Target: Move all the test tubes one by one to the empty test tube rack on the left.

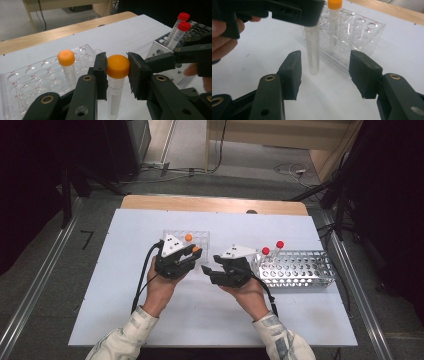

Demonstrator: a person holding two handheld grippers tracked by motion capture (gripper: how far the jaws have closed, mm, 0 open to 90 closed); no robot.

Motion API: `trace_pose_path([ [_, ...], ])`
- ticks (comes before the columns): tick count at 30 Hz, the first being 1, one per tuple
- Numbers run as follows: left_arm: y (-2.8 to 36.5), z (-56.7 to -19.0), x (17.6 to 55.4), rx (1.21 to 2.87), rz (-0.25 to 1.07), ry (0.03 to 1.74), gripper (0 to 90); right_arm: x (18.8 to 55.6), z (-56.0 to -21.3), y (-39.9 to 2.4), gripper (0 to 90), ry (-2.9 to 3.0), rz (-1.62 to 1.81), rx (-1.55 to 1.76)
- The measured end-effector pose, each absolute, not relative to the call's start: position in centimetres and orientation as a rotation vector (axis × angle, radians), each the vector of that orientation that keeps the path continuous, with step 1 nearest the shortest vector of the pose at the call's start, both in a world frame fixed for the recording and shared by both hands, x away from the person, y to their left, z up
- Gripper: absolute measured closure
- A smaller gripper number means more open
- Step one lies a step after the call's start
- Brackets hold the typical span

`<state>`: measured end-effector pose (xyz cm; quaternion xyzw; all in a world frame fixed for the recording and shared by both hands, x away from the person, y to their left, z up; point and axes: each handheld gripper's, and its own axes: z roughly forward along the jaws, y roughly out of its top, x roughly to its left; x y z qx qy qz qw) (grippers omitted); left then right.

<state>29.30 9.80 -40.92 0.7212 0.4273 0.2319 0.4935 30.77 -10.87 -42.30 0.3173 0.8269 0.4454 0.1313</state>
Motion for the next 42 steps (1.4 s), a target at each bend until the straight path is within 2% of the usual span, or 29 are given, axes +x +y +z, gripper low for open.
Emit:
trace_pose_path([
  [19,12.0,-39.7,30.1,1.704,0.563,1.107,70.3,28.8,-42.9,-16.8,42.1,2.372,1.25,0.986],
  [42,13.5,-36.9,33.3,1.656,0.671,1.181,70.4,28.6,-43.0,-17.8,43.4,2.351,1.256,1.005],
])
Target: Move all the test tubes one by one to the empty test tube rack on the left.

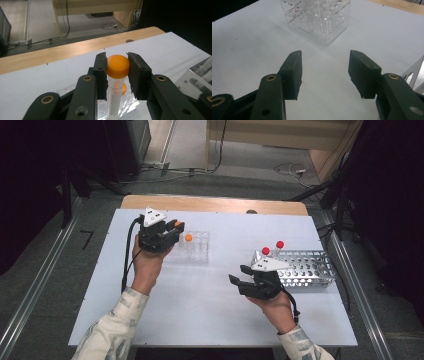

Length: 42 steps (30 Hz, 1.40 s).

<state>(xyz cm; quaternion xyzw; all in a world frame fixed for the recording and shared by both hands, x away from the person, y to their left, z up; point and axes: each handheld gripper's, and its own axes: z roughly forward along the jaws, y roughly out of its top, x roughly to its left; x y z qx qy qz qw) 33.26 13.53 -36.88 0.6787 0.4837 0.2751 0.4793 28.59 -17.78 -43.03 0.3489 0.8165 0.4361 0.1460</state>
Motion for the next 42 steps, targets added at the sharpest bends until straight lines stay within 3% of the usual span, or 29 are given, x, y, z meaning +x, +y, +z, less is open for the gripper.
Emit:
trace_pose_path([
  [30,13.0,-40.1,34.4,1.662,0.727,1.221,69.7,28.6,-43.1,-18.2,43.6,2.343,1.255,1.015],
  [42,12.9,-41.3,34.3,1.687,0.7,1.232,64.7,28.6,-43.3,-18.2,43.5,2.347,1.255,1.019],
])
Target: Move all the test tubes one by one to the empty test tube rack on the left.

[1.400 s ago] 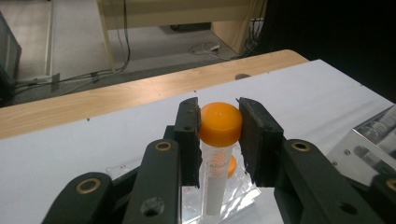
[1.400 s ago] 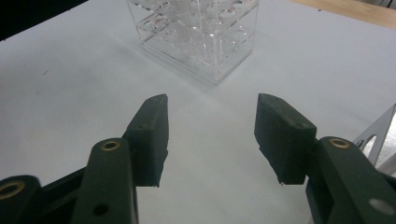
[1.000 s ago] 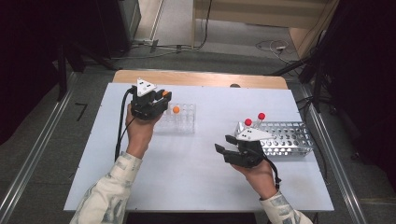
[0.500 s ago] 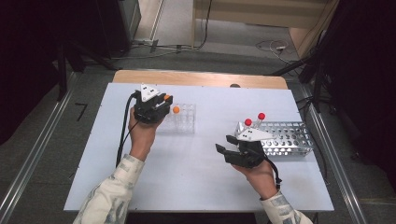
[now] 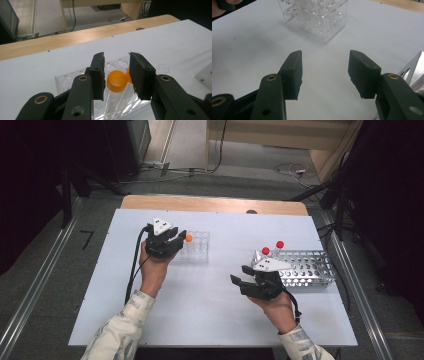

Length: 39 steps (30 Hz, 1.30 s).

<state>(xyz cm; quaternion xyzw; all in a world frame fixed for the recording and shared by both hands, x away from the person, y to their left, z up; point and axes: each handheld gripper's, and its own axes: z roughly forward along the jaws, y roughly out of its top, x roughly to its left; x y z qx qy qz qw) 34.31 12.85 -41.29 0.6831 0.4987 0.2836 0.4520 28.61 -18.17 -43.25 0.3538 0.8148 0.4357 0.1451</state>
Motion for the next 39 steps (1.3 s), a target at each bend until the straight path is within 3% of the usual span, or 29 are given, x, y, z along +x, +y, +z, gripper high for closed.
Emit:
trace_pose_path([
  [5,13.0,-41.0,34.1,1.676,0.686,1.232,63.1,28.6,-43.1,-18.3,43.6,2.34,1.26,1.022],
  [8,13.1,-40.8,33.8,1.665,0.663,1.23,56.5,28.5,-43.0,-18.6,43.2,2.333,1.264,1.031],
  [9,13.1,-40.7,33.7,1.658,0.655,1.235,45.1,28.4,-42.9,-18.9,42.2,2.328,1.265,1.029],
  [11,13.3,-40.5,33.5,1.648,0.616,1.235,35.8,28.3,-42.8,-19.3,40.3,2.322,1.265,1.035],
  [12,13.3,-40.4,33.3,1.643,0.605,1.237,35.8,28.3,-42.8,-19.3,40.3,2.322,1.265,1.035],
  [13,13.3,-40.3,33.1,1.643,0.598,1.234,28.3,28.1,-42.8,-19.8,38.3,2.315,1.27,1.041],
  [21,12.8,-40.0,31.6,1.651,0.582,1.2,10.4,27.8,-42.5,-21.9,30.0,2.262,1.275,1.085],
  [31,11.9,-40.2,31.0,1.688,0.515,1.135,6.5,28.4,-42.7,-23.5,27.7,2.2,1.237,1.141],
  [39,11.8,-40.5,30.9,1.699,0.506,1.128,6.6,29.8,-43.3,-23.6,31.2,2.125,1.19,1.173],
])
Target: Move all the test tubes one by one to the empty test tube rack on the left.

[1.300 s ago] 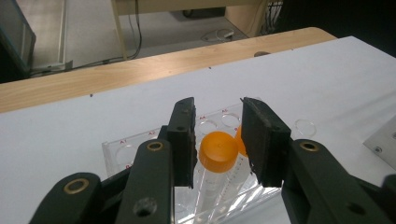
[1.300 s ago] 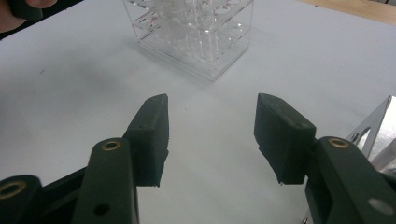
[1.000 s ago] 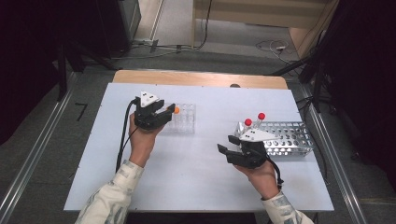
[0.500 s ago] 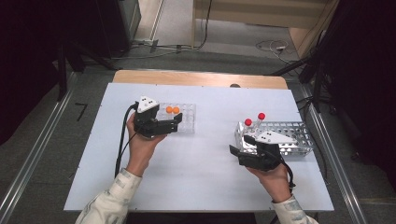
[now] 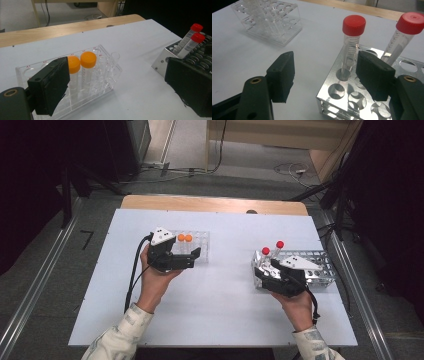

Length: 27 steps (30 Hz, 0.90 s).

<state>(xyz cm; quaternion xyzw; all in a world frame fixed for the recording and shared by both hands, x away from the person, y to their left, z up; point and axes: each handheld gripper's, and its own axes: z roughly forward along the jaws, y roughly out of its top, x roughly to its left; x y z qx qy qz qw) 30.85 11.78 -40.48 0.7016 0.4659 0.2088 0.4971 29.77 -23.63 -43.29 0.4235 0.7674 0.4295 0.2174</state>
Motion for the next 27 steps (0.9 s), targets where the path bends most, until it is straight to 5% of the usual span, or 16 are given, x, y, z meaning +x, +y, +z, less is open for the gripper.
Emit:
trace_pose_path([
  [9,11.7,-40.6,30.9,1.697,0.498,1.131,7.0,31.9,-44.3,-23.6,49.3,2.068,1.155,1.228],
  [27,11.5,-40.8,30.8,1.697,0.496,1.133,7.3,33.0,-45.0,-23.3,70.7,2.046,1.113,1.24],
])
